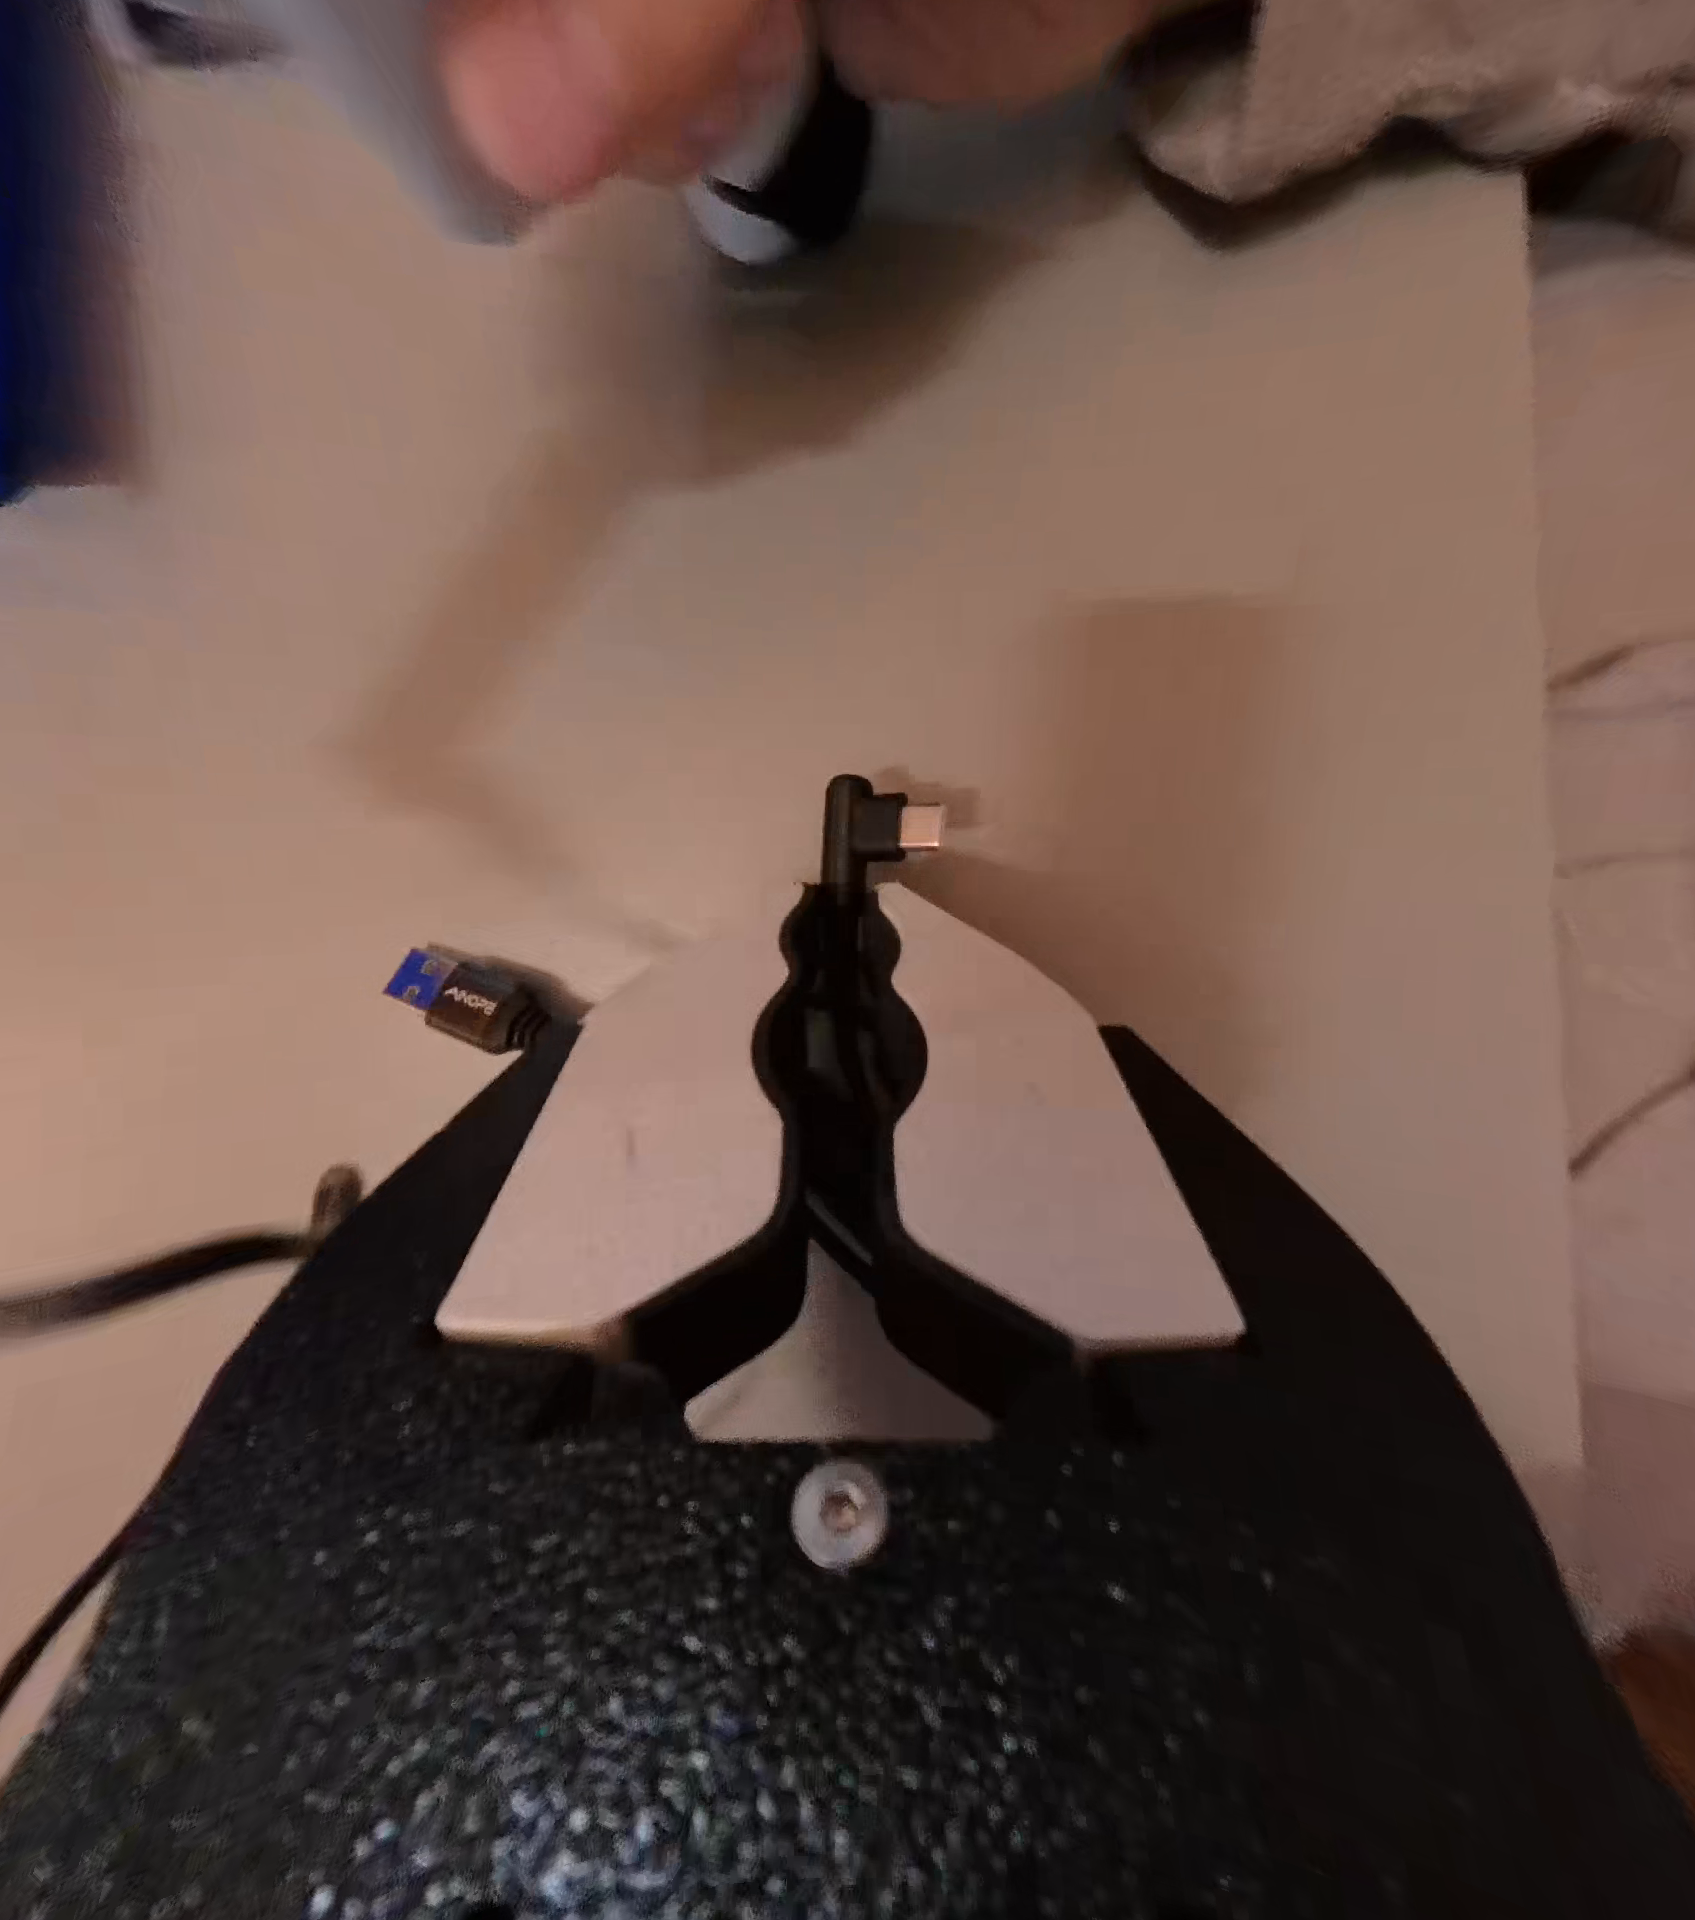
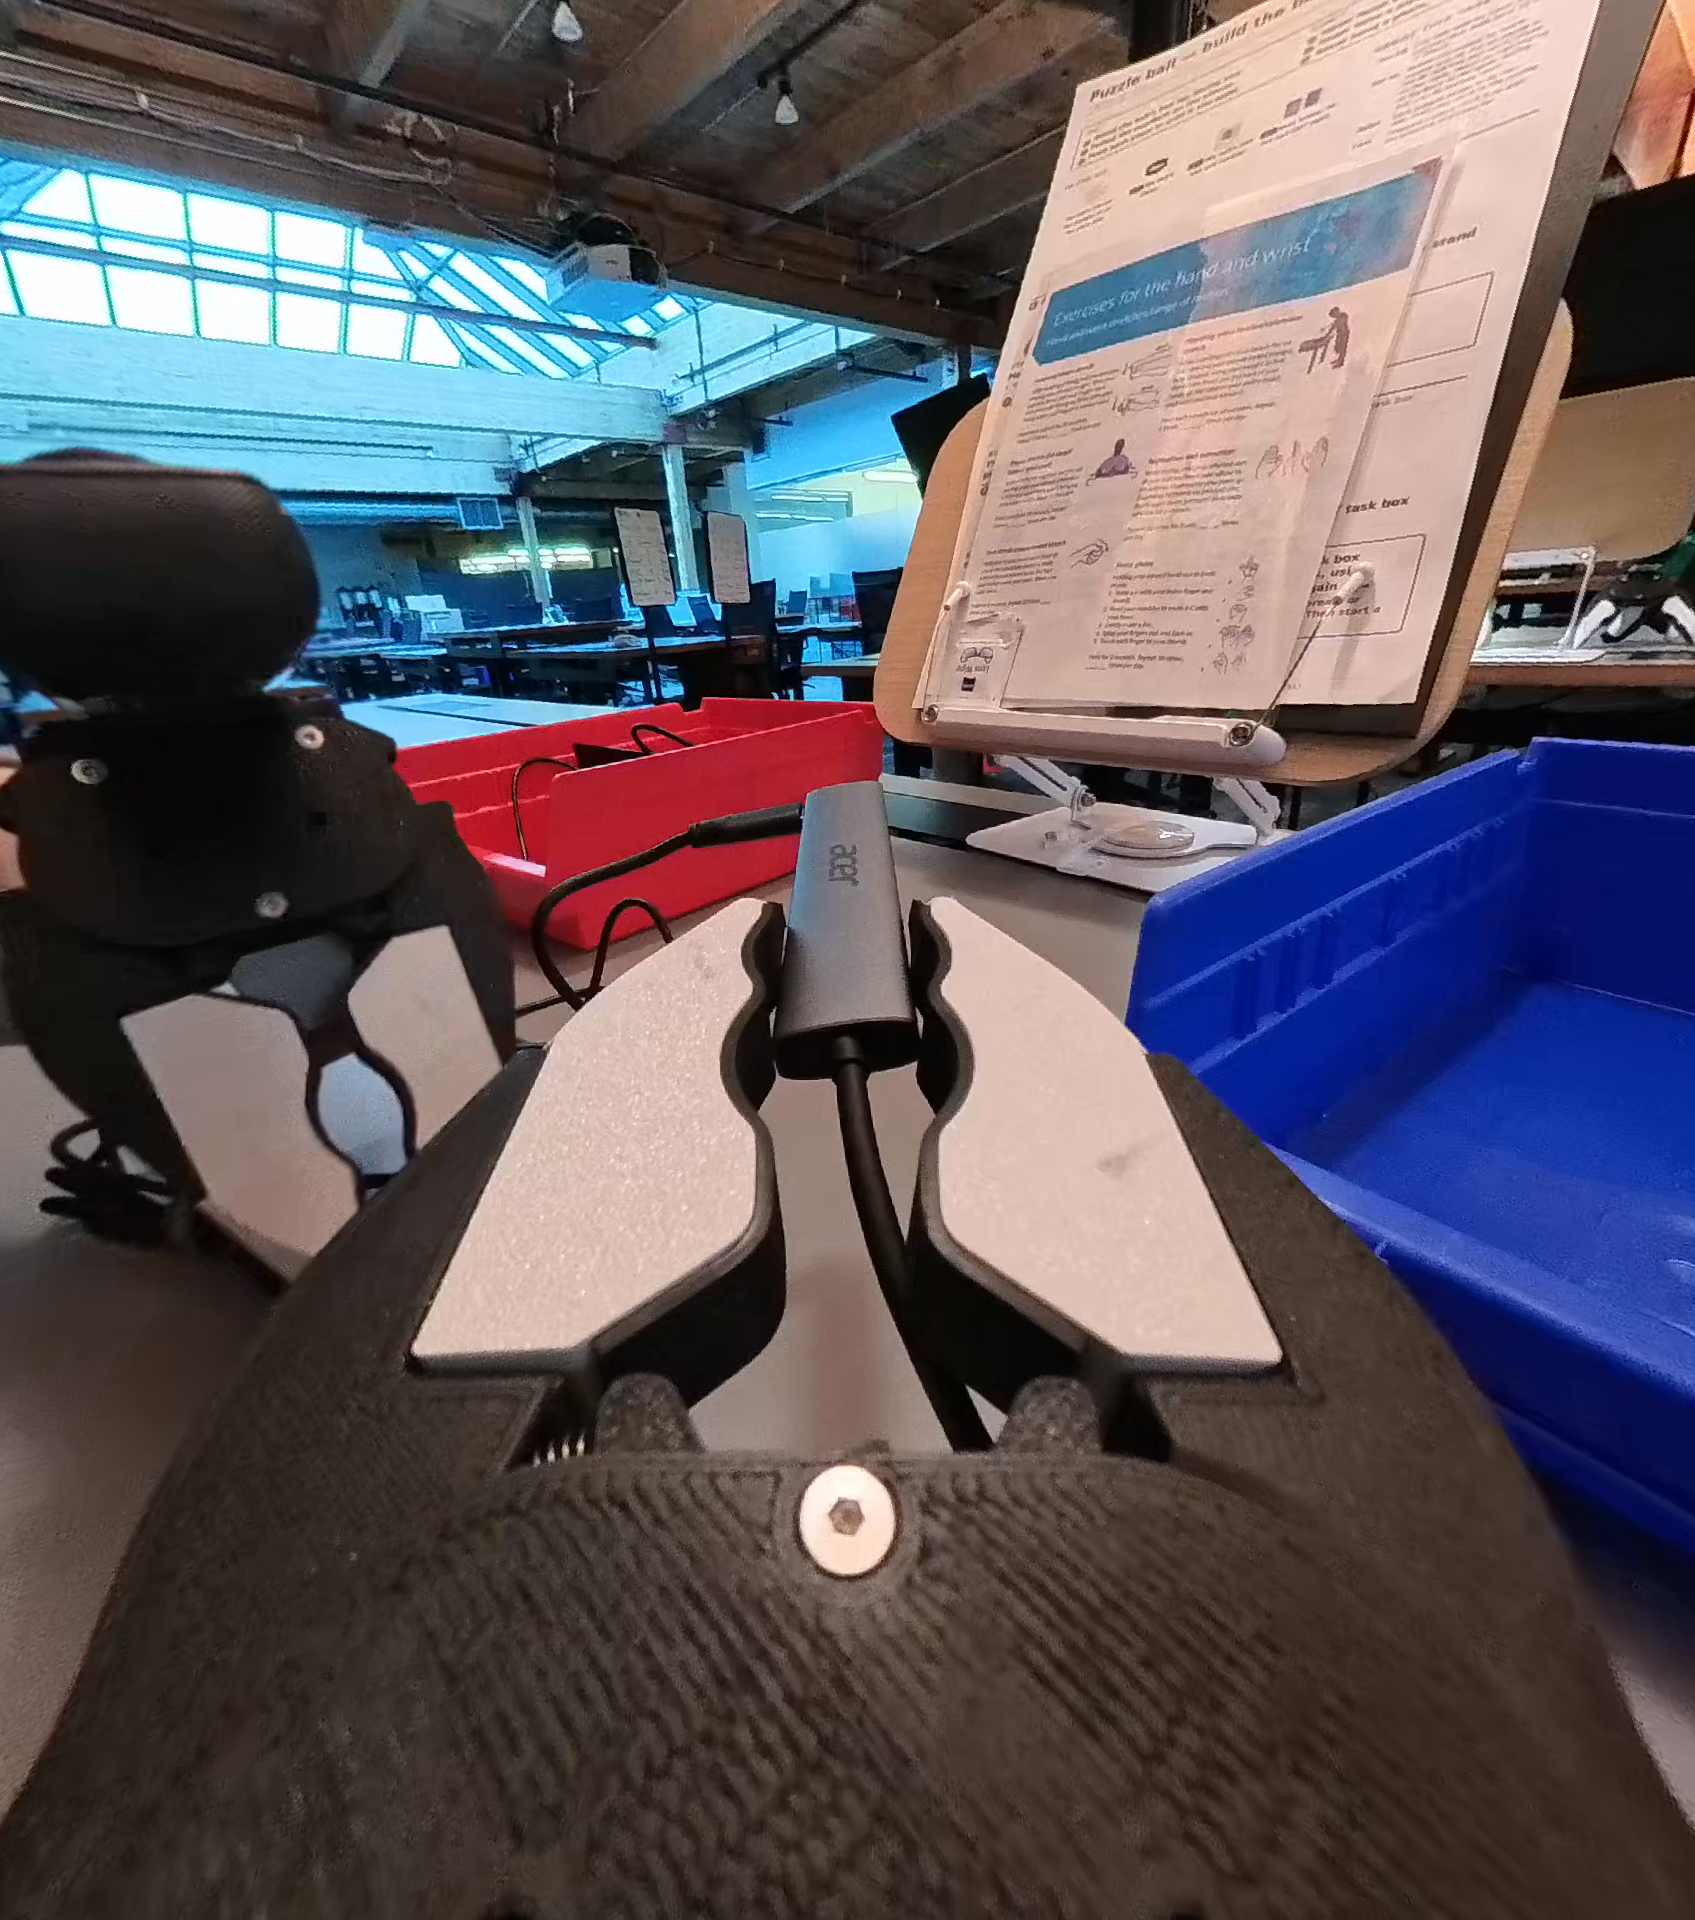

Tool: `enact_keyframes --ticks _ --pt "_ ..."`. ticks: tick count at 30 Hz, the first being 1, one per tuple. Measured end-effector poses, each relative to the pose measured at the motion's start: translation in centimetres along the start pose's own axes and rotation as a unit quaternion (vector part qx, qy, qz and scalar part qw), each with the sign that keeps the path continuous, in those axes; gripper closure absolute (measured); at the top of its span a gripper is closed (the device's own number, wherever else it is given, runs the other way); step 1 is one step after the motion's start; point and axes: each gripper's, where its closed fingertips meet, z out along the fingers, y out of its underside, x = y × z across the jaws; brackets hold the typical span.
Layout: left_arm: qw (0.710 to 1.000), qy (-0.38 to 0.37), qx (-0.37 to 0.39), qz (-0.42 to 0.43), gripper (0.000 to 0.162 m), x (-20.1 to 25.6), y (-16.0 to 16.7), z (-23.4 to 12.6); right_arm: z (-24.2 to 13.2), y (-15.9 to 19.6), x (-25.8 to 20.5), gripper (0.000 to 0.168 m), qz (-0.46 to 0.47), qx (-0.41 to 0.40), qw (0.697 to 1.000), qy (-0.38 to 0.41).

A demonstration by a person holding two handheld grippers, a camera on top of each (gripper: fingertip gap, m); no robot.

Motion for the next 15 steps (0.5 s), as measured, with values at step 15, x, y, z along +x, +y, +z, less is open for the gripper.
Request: enact_keyframes --ticks 15 --pt "0.932 -0.149 0.077 -0.322 0.136 -4.7 2.0 -2.3 0.3 0.3 -0.3 0.144 -0.052 -0.011 0.998 0.029"
